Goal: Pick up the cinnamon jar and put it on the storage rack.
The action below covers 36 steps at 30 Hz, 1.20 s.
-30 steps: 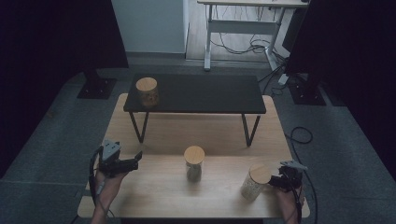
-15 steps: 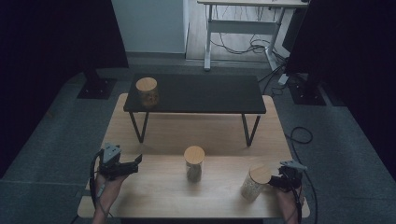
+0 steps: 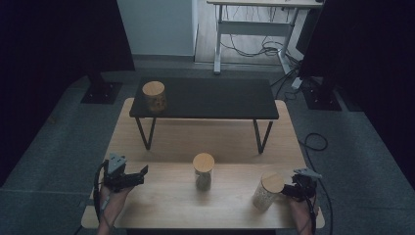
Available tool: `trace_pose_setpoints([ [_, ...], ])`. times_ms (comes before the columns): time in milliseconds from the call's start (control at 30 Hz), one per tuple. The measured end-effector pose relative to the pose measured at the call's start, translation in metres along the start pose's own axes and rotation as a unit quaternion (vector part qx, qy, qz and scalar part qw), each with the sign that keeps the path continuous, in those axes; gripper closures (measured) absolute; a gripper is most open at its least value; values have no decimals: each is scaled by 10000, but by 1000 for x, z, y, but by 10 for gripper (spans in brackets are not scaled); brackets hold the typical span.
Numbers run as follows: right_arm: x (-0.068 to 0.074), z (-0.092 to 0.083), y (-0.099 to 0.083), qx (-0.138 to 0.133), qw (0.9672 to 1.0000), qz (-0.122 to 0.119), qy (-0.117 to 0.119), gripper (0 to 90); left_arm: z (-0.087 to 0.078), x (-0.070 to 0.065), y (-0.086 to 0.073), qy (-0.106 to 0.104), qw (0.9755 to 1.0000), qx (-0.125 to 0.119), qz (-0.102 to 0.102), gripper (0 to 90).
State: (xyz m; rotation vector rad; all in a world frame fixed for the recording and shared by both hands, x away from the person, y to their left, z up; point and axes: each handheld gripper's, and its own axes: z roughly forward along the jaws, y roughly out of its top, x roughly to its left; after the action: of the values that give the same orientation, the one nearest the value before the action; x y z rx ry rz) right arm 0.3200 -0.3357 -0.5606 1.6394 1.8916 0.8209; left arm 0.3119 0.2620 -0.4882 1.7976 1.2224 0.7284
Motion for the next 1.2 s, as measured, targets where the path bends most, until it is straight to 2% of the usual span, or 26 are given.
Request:
trace_pose_setpoints([
  [767,1,0,0,2,10000,23,-28,49,6,3,-20,-22,9995,298,-99,30],
  [1200,2,0,0,16,10000,27,-29,39,12,4,-31,-18,9983,548,-184,30],
])
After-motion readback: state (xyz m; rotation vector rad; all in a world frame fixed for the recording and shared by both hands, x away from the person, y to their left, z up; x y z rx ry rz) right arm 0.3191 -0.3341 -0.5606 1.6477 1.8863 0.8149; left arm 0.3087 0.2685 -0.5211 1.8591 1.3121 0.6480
